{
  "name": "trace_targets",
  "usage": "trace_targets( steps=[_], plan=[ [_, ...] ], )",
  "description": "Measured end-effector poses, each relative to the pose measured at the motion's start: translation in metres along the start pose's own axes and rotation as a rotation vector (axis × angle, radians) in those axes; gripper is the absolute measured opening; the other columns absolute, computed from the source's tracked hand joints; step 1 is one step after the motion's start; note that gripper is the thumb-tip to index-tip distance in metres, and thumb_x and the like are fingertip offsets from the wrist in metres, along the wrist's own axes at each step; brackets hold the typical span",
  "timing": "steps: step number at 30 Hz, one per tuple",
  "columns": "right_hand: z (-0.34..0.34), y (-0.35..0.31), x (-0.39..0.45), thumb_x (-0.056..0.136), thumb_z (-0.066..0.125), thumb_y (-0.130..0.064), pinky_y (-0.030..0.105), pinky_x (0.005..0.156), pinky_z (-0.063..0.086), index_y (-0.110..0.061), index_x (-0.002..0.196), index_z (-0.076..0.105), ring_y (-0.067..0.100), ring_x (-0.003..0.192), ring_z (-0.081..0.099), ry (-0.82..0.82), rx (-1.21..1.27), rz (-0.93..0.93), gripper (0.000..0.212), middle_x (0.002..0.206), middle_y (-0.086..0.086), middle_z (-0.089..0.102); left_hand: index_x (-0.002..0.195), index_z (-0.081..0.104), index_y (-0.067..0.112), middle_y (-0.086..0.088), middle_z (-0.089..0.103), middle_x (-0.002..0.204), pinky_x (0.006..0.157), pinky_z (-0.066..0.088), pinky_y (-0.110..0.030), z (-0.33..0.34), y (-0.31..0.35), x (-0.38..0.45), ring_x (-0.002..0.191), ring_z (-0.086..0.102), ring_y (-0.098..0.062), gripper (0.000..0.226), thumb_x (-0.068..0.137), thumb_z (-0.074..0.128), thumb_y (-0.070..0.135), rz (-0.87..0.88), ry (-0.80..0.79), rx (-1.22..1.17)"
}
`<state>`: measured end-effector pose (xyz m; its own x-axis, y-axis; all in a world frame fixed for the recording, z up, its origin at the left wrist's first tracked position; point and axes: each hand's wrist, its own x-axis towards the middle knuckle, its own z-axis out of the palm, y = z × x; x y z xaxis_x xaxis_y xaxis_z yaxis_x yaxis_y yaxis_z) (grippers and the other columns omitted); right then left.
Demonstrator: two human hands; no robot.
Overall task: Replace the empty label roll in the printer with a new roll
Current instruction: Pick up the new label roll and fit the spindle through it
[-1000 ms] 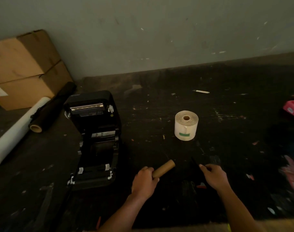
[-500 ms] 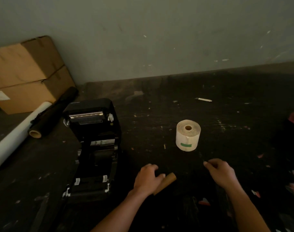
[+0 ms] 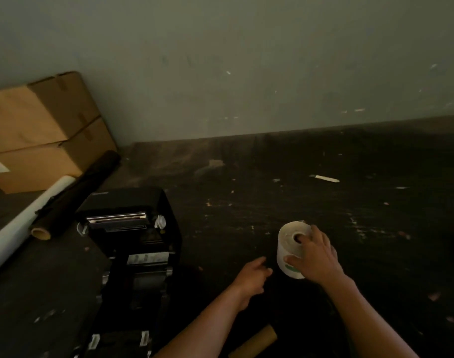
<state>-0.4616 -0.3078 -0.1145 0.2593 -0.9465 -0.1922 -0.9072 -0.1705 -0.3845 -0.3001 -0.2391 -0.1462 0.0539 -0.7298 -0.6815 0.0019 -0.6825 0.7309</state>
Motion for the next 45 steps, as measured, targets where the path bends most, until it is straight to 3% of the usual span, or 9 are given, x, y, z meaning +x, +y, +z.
trace_targets(
  steps=[5, 9, 12, 15, 19, 26, 29, 32, 45],
  plan=[
    [0.008, 0.001, 0.006, 0.077, 0.069, -0.045, 0.051, 0.105, 0.036, -0.026, 0.133, 0.044, 0.033, 0.142, 0.004, -0.029, 0.031, -0.003, 0.064, 0.156, 0.000, 0.000, 0.140, 0.039, 0.035, 0.012, 0.054, 0.118, 0.076, 0.045, -0.027, 0.016, 0.001, 0.017, 0.097, 0.053, -0.005, 0.045, 0.097, 0.045, 0.024, -0.027, -0.084, -0.038],
    [-0.006, 0.007, -0.001, 0.080, 0.067, -0.044, 0.047, 0.109, 0.031, -0.019, 0.127, 0.054, 0.027, 0.141, 0.019, -0.016, 0.138, 0.007, 0.055, 0.153, 0.006, 0.022, 0.135, 0.045, 0.034, 0.010, 0.057, 0.116, 0.081, 0.047, -0.030, 0.021, 0.003, 0.014, 0.102, 0.056, -0.009, 0.041, 0.095, 0.050, 0.036, 0.042, -0.050, -0.119],
    [-0.020, 0.006, -0.018, 0.081, 0.067, -0.039, 0.042, 0.092, 0.050, -0.014, 0.115, 0.059, 0.022, 0.112, 0.056, -0.080, 0.735, 0.219, 0.044, 0.133, 0.010, 0.051, 0.128, 0.052, 0.033, -0.002, 0.064, 0.120, 0.087, 0.055, -0.039, 0.020, 0.007, 0.005, 0.102, 0.066, -0.020, 0.050, 0.082, 0.066, 0.046, 0.126, 0.015, -0.347],
    [-0.025, -0.002, -0.042, 0.074, 0.070, -0.035, 0.038, 0.070, 0.055, -0.012, 0.123, 0.055, 0.024, 0.094, 0.065, -0.176, 1.226, 0.338, 0.056, 0.108, 0.009, 0.065, 0.122, 0.054, 0.036, -0.004, 0.070, 0.114, 0.081, 0.055, -0.044, 0.013, 0.015, -0.013, 0.101, 0.068, -0.024, 0.074, 0.056, 0.080, 0.055, 0.148, -0.089, -0.488],
    [-0.036, -0.017, -0.062, 0.059, 0.074, -0.037, 0.051, 0.092, 0.050, -0.011, 0.136, 0.044, 0.030, 0.108, 0.058, -0.173, 1.331, 0.360, 0.087, 0.124, 0.015, 0.056, 0.131, 0.045, 0.040, -0.009, 0.059, 0.129, 0.095, 0.043, -0.062, -0.004, 0.019, -0.038, 0.115, 0.057, -0.034, 0.101, 0.041, 0.088, 0.057, 0.199, -0.182, -0.484],
    [-0.050, -0.046, -0.096, 0.078, 0.066, -0.042, 0.049, 0.094, 0.049, -0.014, 0.125, 0.054, 0.023, 0.104, 0.059, -0.196, 1.110, 0.172, 0.056, 0.117, 0.008, 0.061, 0.118, 0.057, 0.036, -0.007, 0.062, 0.122, 0.068, 0.059, -0.048, -0.023, 0.012, -0.086, 0.108, 0.062, -0.032, 0.085, 0.042, 0.091, 0.047, 0.270, -0.073, -0.464],
    [-0.053, -0.055, -0.103, 0.083, 0.063, -0.043, 0.029, 0.085, 0.048, -0.021, 0.127, 0.051, 0.011, 0.105, 0.054, 0.057, 0.670, -0.023, 0.051, 0.129, 0.001, 0.054, 0.115, 0.059, 0.035, -0.007, 0.064, 0.119, 0.065, 0.059, -0.047, -0.031, 0.002, -0.101, 0.104, 0.064, -0.031, 0.082, 0.041, 0.091, 0.049, 0.262, 0.002, -0.462],
    [-0.053, -0.068, -0.111, 0.083, 0.066, -0.035, 0.034, 0.099, 0.044, -0.027, 0.130, 0.049, 0.014, 0.126, 0.045, 0.320, 0.374, -0.249, 0.051, 0.143, -0.002, 0.042, 0.115, 0.060, 0.033, -0.008, 0.066, 0.116, 0.062, 0.059, -0.046, -0.037, -0.010, -0.114, 0.100, 0.066, -0.032, 0.083, 0.040, 0.091, 0.050, 0.221, 0.070, -0.463],
    [-0.013, -0.105, -0.130, 0.087, 0.060, -0.031, 0.045, 0.117, 0.016, -0.044, 0.103, 0.060, 0.006, 0.134, 0.032, 0.111, 0.228, -0.392, 0.021, 0.141, -0.018, 0.040, 0.112, 0.057, 0.032, -0.009, 0.061, 0.115, 0.058, 0.059, -0.039, -0.047, -0.034, -0.137, 0.099, 0.063, -0.031, 0.067, 0.054, 0.084, 0.051, 0.173, 0.237, -0.528]
  ],
)
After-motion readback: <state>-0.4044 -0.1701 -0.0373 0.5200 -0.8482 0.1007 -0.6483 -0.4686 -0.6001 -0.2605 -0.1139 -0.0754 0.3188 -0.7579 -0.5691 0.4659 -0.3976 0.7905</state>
